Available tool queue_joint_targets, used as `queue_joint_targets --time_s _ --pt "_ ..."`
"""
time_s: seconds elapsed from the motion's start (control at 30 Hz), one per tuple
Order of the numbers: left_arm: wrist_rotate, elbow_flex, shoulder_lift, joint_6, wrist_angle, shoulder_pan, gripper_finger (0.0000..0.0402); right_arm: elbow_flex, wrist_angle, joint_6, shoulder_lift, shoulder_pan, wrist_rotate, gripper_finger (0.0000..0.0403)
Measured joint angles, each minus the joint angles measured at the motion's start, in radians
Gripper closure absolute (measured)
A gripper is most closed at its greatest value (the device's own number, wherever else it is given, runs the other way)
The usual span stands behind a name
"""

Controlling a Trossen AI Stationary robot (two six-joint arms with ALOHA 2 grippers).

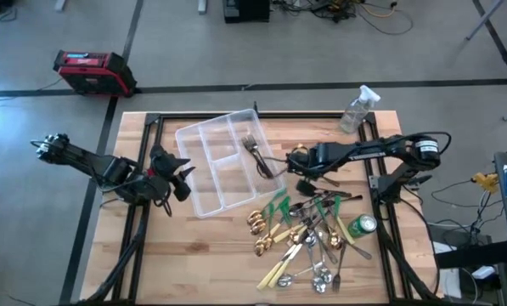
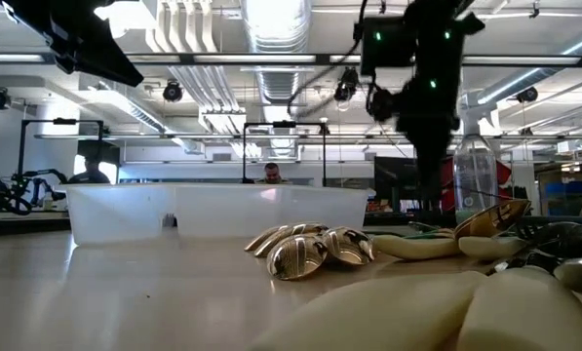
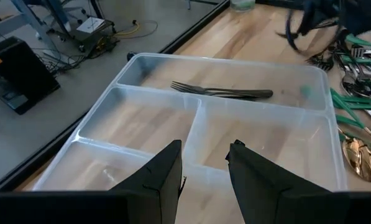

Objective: Sort silverware
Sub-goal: Put the black fork into the transparent silverware tray

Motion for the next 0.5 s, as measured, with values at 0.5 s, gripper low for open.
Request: queue_joint_targets --time_s 0.5 --pt "-0.087 0.000 -0.035 0.008 0.023 0.000 0.0283 0.469 0.149 0.157 0.216 -0.092 -0.163 0.0403"
